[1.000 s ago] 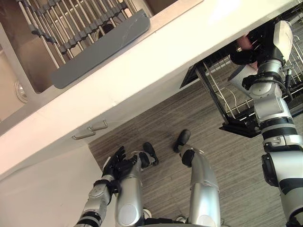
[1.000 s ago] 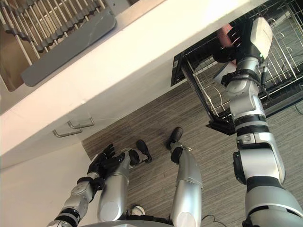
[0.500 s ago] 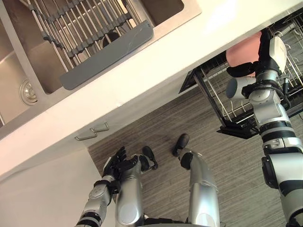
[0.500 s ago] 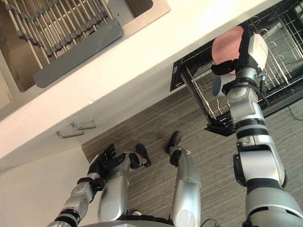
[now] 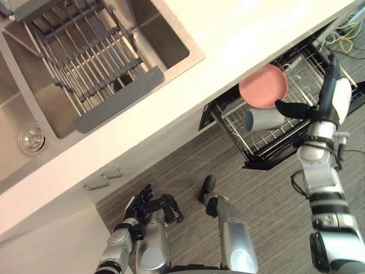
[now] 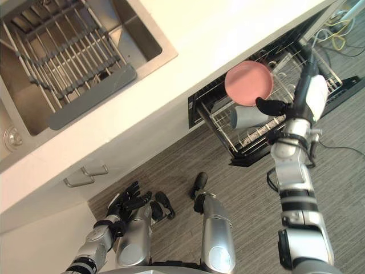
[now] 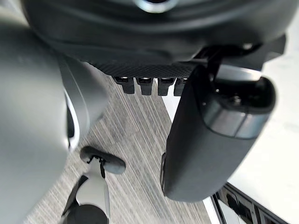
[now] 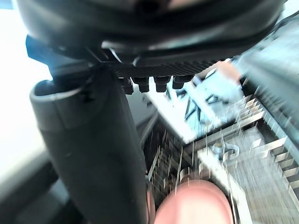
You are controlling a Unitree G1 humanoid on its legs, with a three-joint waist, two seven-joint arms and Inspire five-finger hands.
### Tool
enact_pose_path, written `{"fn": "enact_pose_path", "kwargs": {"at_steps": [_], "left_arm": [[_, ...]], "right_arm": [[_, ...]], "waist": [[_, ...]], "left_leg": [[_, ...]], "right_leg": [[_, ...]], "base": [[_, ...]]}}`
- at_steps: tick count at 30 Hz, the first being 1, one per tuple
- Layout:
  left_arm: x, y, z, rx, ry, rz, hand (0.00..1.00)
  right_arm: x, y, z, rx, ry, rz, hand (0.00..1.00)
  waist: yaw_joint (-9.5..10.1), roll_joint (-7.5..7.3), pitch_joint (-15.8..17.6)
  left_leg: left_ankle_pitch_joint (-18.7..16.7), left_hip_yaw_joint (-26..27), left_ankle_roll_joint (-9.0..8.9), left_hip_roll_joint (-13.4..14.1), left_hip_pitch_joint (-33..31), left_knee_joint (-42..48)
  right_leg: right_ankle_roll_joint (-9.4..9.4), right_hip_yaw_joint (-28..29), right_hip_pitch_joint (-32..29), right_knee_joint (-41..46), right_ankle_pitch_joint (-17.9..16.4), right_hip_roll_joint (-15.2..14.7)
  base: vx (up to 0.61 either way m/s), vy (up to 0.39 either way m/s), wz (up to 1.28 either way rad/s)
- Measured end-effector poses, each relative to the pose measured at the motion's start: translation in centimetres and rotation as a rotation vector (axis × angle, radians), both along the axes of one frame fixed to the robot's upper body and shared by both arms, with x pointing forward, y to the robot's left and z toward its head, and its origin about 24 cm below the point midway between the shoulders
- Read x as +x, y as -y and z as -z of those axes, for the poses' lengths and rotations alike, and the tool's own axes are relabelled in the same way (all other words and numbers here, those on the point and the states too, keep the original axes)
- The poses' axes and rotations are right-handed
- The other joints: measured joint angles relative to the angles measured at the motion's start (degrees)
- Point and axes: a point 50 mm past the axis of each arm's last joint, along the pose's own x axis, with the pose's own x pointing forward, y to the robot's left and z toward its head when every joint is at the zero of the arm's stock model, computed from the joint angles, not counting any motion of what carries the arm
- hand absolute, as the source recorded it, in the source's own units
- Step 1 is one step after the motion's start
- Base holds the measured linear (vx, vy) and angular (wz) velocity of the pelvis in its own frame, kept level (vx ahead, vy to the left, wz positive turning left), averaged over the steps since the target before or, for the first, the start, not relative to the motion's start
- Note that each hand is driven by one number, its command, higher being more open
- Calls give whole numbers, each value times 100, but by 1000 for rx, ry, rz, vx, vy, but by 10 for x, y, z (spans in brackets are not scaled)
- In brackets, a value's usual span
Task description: Walk over to the sink, pick up the cup, carry it to the dishwasher, place the cup inside the dishwasher, then close the dishwasher door
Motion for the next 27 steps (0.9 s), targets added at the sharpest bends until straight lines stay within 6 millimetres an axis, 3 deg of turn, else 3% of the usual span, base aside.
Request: {"fn": "enact_pose_path", "kwargs": {"at_steps": [4, 11, 20, 23, 27], "left_arm": [[-15, -3, 13, 29, -84, 12, 100], [-52, 5, 32, 28, -202, 18, 100], [-88, 11, 47, -1, -321, -18, 100], [-94, 11, 49, -11, -342, -31, 100], [-95, 11, 50, -17, -356, -34, 100]], "right_arm": [[-32, 12, 31, 222, 63, 122, 100], [-86, 17, 96, 500, 16, 236, 100], [-152, -16, 205, 998, -214, 217, 100], [-160, -32, 226, 1171, -235, 130, 100], [-158, -51, 236, 1256, -262, -38, 100]], "waist": [[-172, -182, -270], [-419, -162, -846], [-430, 57, -1500], [-415, 75, -1550], [-336, 74, -1606]], "left_leg": [[248, 115, -21, -237, 521, -707], [433, 264, -65, -534, 1337, -1486], [621, 311, -172, -674, 2192, -2200], [644, 312, -209, -682, 2350, -2310], [657, 300, -215, -686, 2476, -2365]], "right_leg": [[79, 109, 504, -714, 310, 127], [207, 252, 1201, -1324, 520, 191], [276, 230, 2020, -1821, 562, 306], [281, 203, 2161, -1870, 557, 327], [290, 175, 2305, -1944, 564, 344]], "base": [[79, 23, -9], [82, 74, -11], [8, 49, 0], [-20, 56, 3], [-26, 59, 3]]}}
